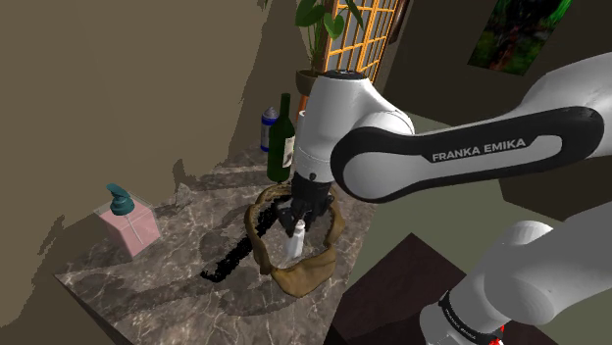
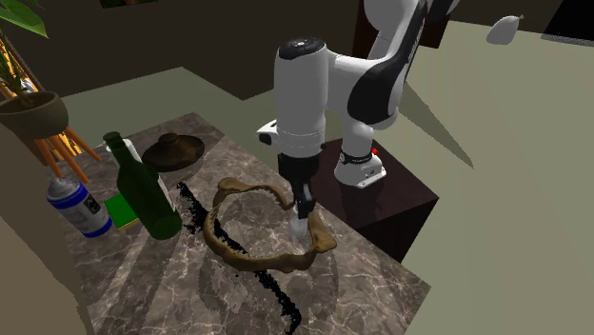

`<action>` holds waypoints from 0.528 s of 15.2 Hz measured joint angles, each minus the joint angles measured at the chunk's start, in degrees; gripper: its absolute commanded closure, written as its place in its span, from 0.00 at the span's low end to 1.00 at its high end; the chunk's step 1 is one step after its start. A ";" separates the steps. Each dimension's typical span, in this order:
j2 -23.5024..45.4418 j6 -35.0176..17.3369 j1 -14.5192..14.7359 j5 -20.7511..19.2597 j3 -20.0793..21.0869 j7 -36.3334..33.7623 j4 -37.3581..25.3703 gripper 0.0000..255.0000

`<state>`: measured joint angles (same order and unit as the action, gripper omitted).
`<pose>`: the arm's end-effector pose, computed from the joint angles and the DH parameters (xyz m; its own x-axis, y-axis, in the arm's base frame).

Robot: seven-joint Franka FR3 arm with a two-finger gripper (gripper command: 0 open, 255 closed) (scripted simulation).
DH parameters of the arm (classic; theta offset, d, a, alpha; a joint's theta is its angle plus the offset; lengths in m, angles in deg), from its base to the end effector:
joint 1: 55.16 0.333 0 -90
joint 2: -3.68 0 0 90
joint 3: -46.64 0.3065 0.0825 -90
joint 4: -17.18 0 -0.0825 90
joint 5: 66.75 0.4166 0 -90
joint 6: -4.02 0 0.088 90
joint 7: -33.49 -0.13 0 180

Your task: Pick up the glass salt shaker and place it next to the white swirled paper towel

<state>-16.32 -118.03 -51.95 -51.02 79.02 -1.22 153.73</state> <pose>0.3881 0.2955 0.3891 0.9889 -0.1478 0.0124 -0.1464 -0.9863 -0.0764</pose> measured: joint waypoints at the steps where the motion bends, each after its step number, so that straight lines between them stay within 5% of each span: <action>1: -0.31 0.80 -0.02 -0.02 -0.23 0.10 -0.49 1.00; 8: -2.27 6.53 -0.06 -0.12 -1.55 0.29 -4.29 1.00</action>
<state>-18.59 -111.50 -52.01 -51.14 77.47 -0.93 149.43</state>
